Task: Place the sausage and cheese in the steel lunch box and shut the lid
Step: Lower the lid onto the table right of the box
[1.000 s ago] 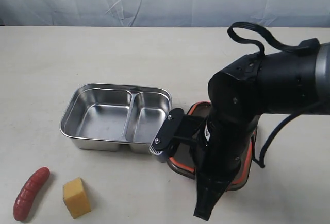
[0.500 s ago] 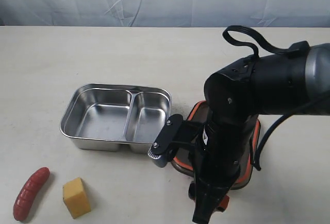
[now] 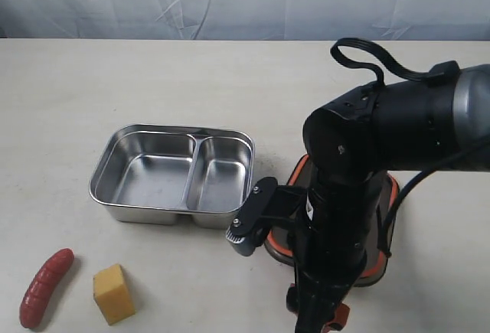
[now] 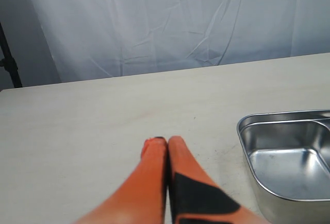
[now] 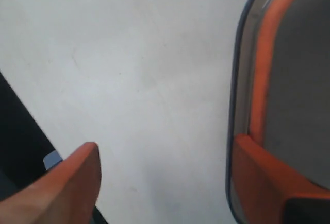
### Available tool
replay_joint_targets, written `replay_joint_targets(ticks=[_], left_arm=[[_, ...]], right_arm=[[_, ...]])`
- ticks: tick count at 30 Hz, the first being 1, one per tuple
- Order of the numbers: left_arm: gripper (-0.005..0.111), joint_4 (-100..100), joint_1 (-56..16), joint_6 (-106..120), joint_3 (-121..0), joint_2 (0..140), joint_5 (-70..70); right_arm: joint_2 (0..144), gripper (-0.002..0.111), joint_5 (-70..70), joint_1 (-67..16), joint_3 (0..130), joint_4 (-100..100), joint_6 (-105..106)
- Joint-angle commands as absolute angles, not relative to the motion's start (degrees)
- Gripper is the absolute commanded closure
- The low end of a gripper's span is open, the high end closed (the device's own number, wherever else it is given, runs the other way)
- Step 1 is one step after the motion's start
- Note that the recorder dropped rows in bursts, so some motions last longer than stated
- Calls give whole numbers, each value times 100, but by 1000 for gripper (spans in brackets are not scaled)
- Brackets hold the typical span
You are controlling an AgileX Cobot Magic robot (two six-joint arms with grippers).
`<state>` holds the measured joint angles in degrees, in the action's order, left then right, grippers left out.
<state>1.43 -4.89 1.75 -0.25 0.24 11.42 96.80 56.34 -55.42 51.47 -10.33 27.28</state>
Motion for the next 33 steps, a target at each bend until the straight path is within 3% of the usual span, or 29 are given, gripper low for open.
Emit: replay_joint_targets(ticks=[1,33], left_arm=[[107,167,-529,175,0,0,1102],[107,167,-529,175,0,0,1102]], right_arm=[[9557,40,5559,-5541,5172,-899,2719],[9457,39,5179,-5541,5283,-762,2634]])
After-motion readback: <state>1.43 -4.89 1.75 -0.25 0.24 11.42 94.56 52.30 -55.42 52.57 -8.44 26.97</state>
